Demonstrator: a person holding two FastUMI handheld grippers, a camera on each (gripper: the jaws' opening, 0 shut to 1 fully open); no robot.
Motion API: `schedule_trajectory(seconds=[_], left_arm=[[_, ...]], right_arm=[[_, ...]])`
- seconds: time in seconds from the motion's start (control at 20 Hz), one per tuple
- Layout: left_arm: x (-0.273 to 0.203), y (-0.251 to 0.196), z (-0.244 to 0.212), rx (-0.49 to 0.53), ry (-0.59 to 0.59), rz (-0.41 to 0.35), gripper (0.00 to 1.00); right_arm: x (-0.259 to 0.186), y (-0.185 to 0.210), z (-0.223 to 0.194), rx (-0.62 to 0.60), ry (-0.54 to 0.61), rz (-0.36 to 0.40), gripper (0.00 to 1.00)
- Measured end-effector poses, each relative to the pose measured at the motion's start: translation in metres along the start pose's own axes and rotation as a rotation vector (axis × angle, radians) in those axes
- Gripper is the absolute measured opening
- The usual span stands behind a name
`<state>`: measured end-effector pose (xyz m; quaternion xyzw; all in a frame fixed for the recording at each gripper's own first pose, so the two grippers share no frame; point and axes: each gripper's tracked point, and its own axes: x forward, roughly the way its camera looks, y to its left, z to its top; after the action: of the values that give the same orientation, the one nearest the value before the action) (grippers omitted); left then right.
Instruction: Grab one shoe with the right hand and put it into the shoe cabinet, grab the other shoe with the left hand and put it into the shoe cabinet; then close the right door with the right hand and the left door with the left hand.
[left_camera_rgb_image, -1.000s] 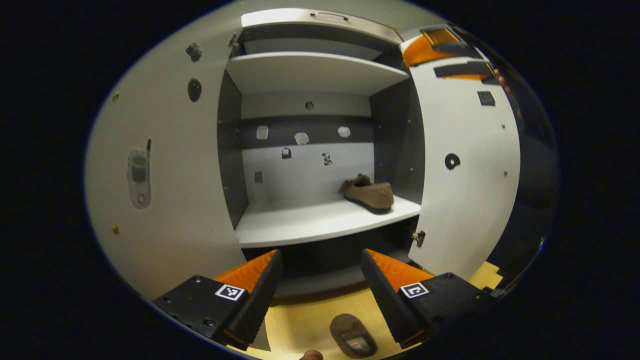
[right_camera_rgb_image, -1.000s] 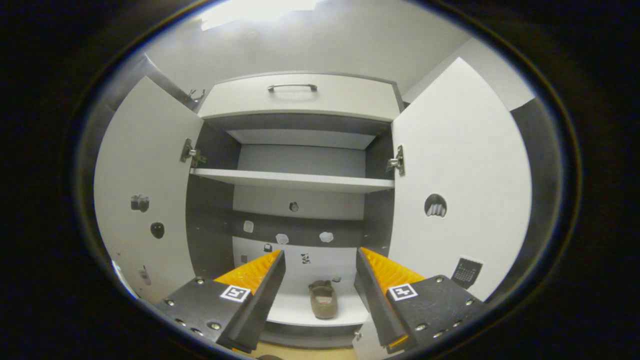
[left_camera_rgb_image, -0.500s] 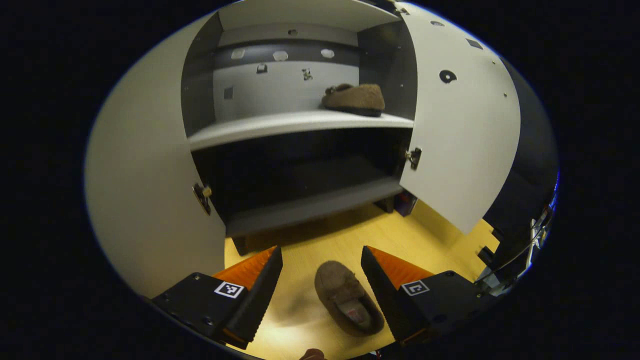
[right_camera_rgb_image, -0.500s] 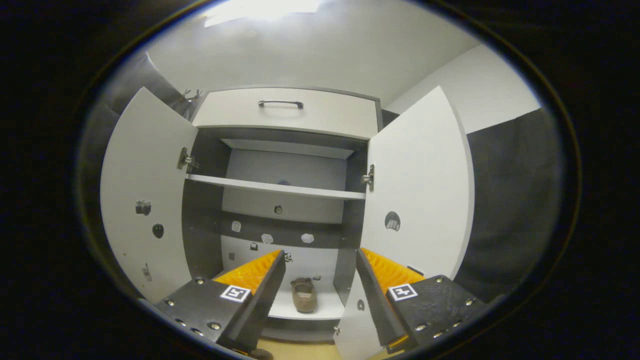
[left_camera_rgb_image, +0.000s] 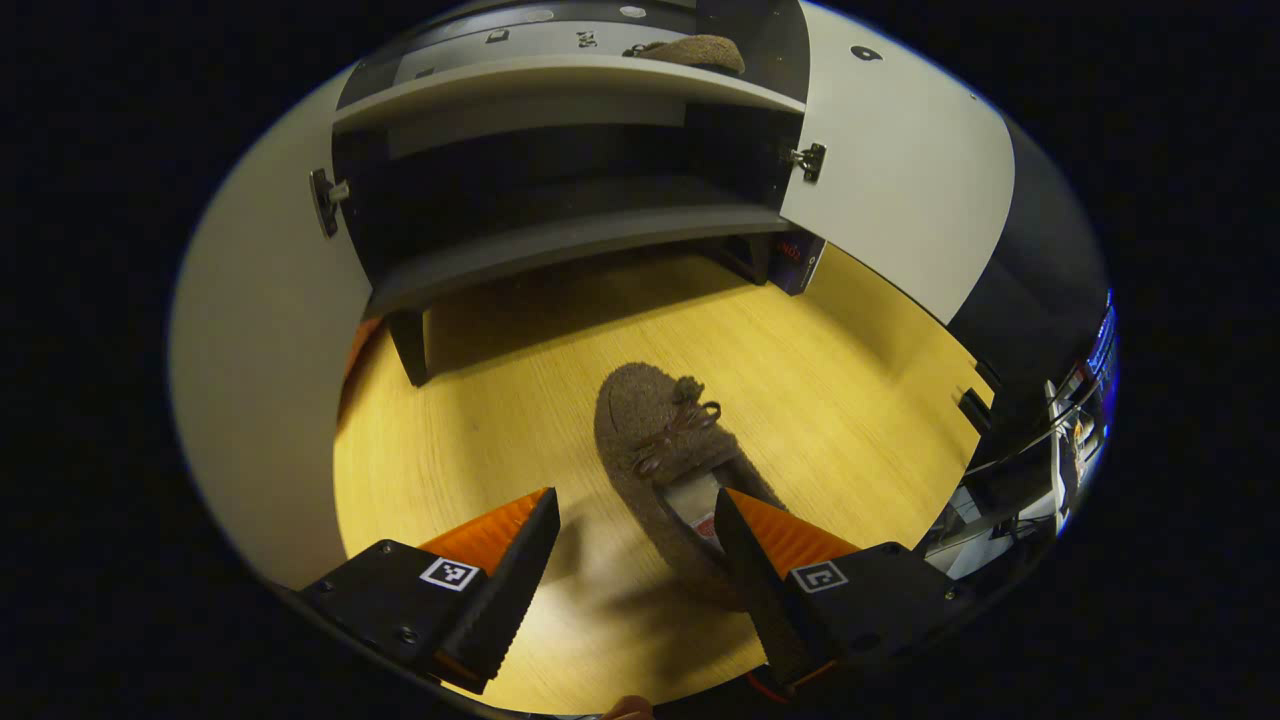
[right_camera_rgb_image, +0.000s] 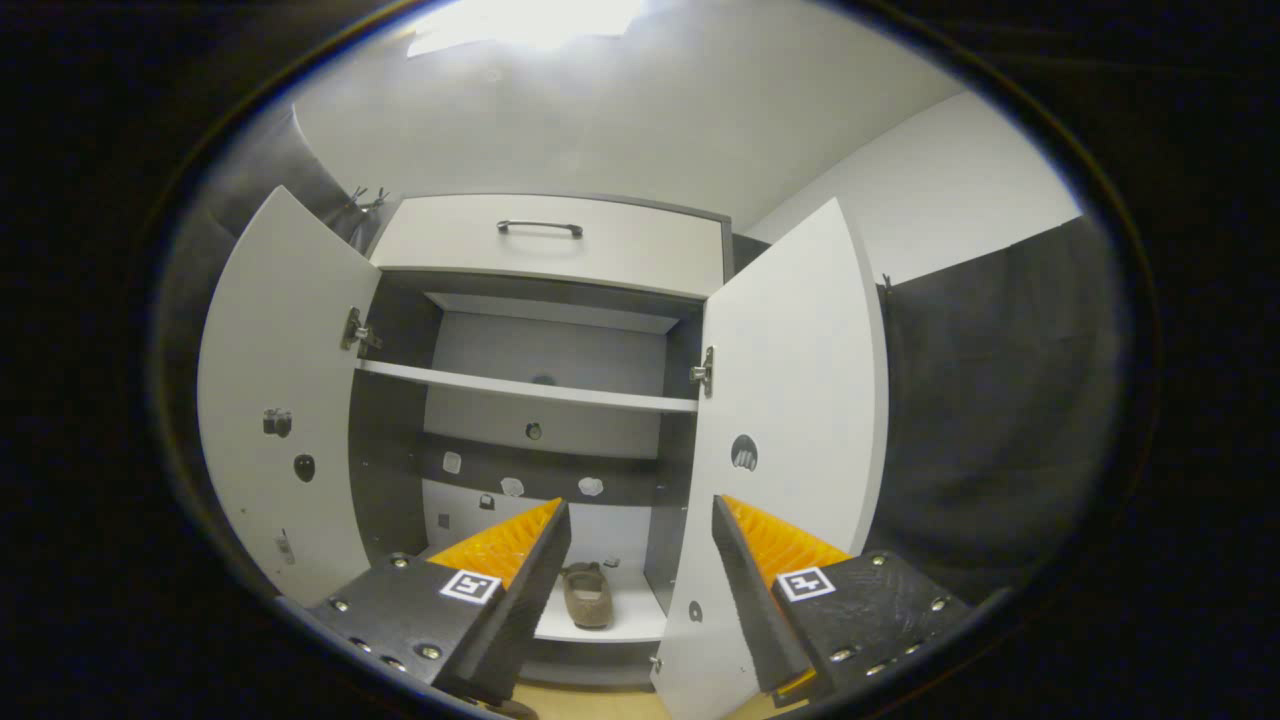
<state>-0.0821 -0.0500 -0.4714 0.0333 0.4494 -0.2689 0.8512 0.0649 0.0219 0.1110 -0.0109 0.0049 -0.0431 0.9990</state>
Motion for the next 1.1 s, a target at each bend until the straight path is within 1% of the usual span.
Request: schedule_trajectory(seconds=[0.1, 0.25, 0.35, 0.4, 0.45, 0.5, 0.55, 0.6, 0.65, 0.7, 0.75, 0.8, 0.9, 0.95, 1.1], left_arm=[[0.013, 0.005, -0.009, -0.027, 0.019, 0.014, 0.97], [0.03, 0.011, -0.009, -0.11, 0.02, 0.024, 0.96], [0.041, 0.015, -0.011, -0.159, 0.045, 0.024, 0.88], [0.05, 0.009, -0.012, -0.184, 0.052, 0.003, 0.77], [0.054, 0.003, -0.012, -0.203, 0.053, -0.026, 0.74], [0.056, -0.001, -0.014, -0.217, 0.068, -0.038, 0.57], [0.057, -0.001, -0.015, -0.228, 0.076, -0.027, 0.45], [0.061, 0.003, -0.014, -0.231, 0.068, 0.0, 0.31], [0.061, 0.009, -0.017, -0.238, 0.083, 0.034, 0.26], [0.059, 0.009, -0.015, -0.249, 0.08, 0.049, 0.11], [0.059, 0.009, -0.015, -0.249, 0.088, 0.059, 0.06], [0.057, 0.01, -0.017, -0.242, 0.113, 0.066, 0.01], [0.052, 0.015, -0.019, -0.21, 0.158, 0.082, 0.01], [0.047, 0.018, -0.017, -0.19, 0.163, 0.094, 0.02], [0.039, 0.009, 0.013, -0.138, 0.094, 0.073, 0.01]], right_arm=[[-0.003, -0.002, -0.003, -0.008, 0.003, -0.011, 0.87], [-0.012, -0.004, -0.007, -0.019, 0.001, -0.024, 0.87], [-0.016, 0.0, -0.009, -0.021, -0.003, -0.025, 0.85], [-0.017, 0.002, -0.01, -0.026, -0.007, -0.024, 0.87], [-0.019, 0.004, -0.01, -0.032, -0.014, -0.025, 0.87], [-0.022, 0.005, -0.008, -0.035, -0.024, -0.027, 0.87], [-0.024, 0.008, -0.007, -0.034, -0.029, -0.023, 0.87], [-0.025, 0.011, -0.008, -0.035, -0.03, -0.019, 0.86], [-0.025, 0.012, -0.01, -0.037, -0.029, -0.02, 0.86], [-0.026, 0.012, -0.01, -0.037, -0.03, -0.021, 0.86], [-0.026, 0.014, -0.011, -0.034, -0.028, -0.021, 0.87], [-0.027, 0.016, -0.013, -0.03, -0.027, -0.021, 0.86], [-0.026, 0.015, -0.016, -0.024, -0.022, -0.024, 0.86], [-0.026, 0.013, -0.017, -0.022, -0.018, -0.025, 0.86], [-0.026, 0.012, -0.018, -0.008, -0.017, -0.025, 0.87]])
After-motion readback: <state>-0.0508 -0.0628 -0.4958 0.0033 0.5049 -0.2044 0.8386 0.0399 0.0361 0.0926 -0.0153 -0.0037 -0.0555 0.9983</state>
